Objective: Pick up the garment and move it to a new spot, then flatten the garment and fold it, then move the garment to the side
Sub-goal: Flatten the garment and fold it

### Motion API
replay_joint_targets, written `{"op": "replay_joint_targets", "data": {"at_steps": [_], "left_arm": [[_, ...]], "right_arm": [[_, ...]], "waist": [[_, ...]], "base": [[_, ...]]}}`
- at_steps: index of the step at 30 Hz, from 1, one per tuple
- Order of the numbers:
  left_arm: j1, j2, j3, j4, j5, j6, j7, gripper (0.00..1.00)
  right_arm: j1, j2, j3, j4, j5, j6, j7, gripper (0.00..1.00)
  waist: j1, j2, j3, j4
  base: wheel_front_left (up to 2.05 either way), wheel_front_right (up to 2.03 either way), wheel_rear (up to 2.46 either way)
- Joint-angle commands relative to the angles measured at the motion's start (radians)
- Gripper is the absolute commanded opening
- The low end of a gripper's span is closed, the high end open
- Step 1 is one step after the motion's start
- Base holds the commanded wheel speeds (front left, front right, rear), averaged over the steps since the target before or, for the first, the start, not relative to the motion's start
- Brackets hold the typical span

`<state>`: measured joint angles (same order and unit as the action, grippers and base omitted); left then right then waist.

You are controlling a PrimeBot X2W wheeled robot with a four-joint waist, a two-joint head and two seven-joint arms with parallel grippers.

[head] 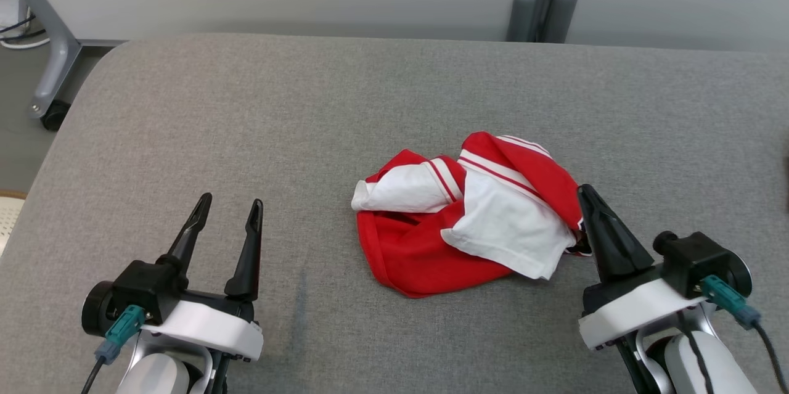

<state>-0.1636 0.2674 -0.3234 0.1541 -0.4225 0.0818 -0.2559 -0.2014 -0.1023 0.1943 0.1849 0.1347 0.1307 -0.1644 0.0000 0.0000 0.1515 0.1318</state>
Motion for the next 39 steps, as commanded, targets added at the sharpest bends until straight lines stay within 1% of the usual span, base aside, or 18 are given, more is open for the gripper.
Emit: {"op": "replay_joint_targets", "data": {"at_steps": [1, 2, 10, 16, 21, 27, 39], "left_arm": [[0.011, 0.01, 0.005, -0.003, -0.002, 0.006, 0.0, 1.0], [0.012, 0.011, 0.006, -0.005, -0.003, 0.008, 0.001, 1.0], [0.056, 0.025, 0.016, -0.023, -0.017, 0.026, 0.006, 1.0], [0.106, 0.039, 0.02, -0.044, -0.024, 0.042, 0.018, 1.0], [0.147, 0.056, 0.012, -0.064, -0.027, 0.049, 0.038, 1.0], [0.187, 0.064, 0.008, -0.088, -0.032, 0.061, 0.056, 1.0], [0.213, 0.072, 0.003, -0.11, -0.038, 0.077, 0.068, 1.0]], "right_arm": [[0.028, 0.011, -0.028, -0.038, 0.057, 0.0, -0.015, 0.51], [0.036, 0.016, -0.035, -0.047, 0.071, 0.0, -0.012, 1.0], [0.115, 0.028, -0.135, -0.097, 0.085, 0.0, -0.023, 1.0], [0.191, 0.036, -0.208, -0.126, 0.071, 0.0, 0.005, 1.0], [0.263, 0.039, -0.224, -0.16, 0.058, 0.0, 0.046, 1.0], [0.313, 0.043, -0.226, -0.19, 0.056, 0.0, 0.077, 1.0], [0.324, 0.047, -0.225, -0.195, 0.054, 0.0, 0.099, 1.0]], "waist": [[0.0, 0.0, -0.014, -0.013], [0.0, 0.0, -0.019, -0.017], [0.0, 0.0, -0.065, -0.052], [0.0, 0.0, -0.102, -0.077], [0.0, 0.0, -0.136, -0.09], [0.0, 0.0, -0.16, -0.097], [0.0, 0.0, -0.164, -0.095]], "base": [[0.0, 0.0, 0.0], [0.0, 0.0, 0.0], [0.0, 0.0, 0.0], [0.0, 0.0, 0.0], [0.0, 0.0, 0.0], [0.0, 0.0, 0.0], [0.0, 0.0, 0.0]]}}
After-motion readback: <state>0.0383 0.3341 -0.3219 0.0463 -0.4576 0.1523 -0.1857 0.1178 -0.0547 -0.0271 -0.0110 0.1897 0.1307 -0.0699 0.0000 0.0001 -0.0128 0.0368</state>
